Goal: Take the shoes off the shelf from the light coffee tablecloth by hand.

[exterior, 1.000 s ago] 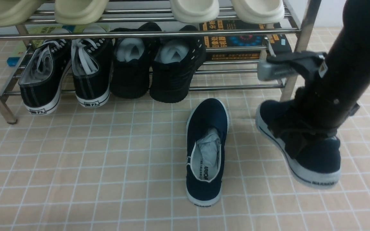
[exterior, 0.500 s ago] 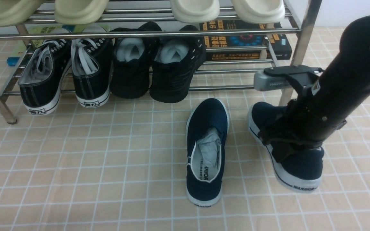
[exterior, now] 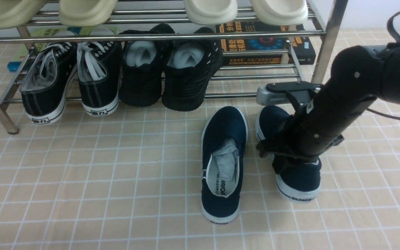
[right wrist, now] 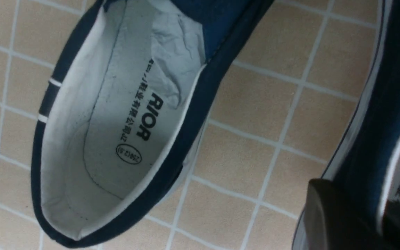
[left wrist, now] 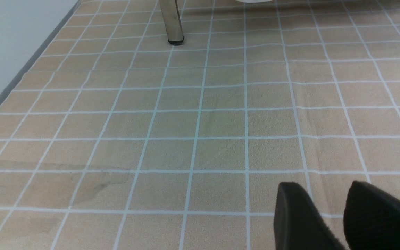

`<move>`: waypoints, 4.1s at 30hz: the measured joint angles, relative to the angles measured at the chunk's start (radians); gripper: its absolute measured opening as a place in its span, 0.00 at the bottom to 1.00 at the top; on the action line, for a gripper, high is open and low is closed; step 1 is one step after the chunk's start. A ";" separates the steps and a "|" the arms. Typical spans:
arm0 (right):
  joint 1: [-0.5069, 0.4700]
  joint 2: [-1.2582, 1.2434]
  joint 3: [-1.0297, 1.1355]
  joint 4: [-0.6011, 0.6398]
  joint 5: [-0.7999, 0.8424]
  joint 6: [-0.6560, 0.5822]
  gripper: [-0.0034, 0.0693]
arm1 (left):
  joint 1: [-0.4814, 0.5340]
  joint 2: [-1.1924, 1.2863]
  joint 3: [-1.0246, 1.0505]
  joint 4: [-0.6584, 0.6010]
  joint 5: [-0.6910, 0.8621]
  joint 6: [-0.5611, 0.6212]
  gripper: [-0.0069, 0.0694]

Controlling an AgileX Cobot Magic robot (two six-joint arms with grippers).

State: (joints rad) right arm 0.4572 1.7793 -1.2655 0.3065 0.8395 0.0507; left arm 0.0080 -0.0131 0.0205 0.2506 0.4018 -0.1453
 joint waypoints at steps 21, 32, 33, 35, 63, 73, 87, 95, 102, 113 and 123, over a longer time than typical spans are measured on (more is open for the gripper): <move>-0.004 0.027 -0.044 0.182 0.179 -0.035 0.40 | 0.000 0.000 0.000 0.000 0.000 0.000 0.41; -0.004 0.003 -0.213 0.115 0.368 -0.199 0.35 | 0.000 0.000 0.000 0.001 0.000 0.000 0.41; -0.004 -0.013 -0.213 0.103 0.375 -0.201 0.31 | 0.000 0.000 0.000 0.002 0.000 0.000 0.41; -0.004 -0.049 -0.213 0.085 0.379 -0.202 0.23 | 0.000 0.000 0.000 0.003 0.000 0.000 0.41; -0.004 -1.485 0.578 -0.023 -0.112 -0.201 0.03 | 0.000 0.000 0.000 0.004 0.000 0.000 0.41; -0.004 -1.748 0.975 -0.016 -0.443 -0.213 0.03 | 0.000 0.000 0.000 0.005 0.000 0.000 0.41; -0.004 -1.748 0.990 -0.013 -0.459 -0.213 0.04 | 0.000 0.000 0.000 0.018 0.000 0.000 0.41; -0.004 -1.748 0.990 -0.013 -0.459 -0.213 0.04 | 0.000 0.000 0.000 0.022 0.000 0.000 0.41; -0.004 -1.749 0.994 -0.012 -0.463 -0.214 0.05 | 0.000 0.000 0.000 0.026 0.000 0.000 0.41; -0.262 -1.790 1.188 -0.179 -0.530 -0.117 0.05 | 0.000 0.000 0.001 0.030 0.000 0.000 0.41; -0.481 -1.790 1.284 -0.217 -0.480 -0.106 0.06 | 0.000 0.000 0.001 0.030 0.001 0.000 0.41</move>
State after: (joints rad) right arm -0.0242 -0.0105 0.0182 0.0890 0.3591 -0.0558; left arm 0.0080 -0.0131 0.0214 0.2809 0.4030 -0.1453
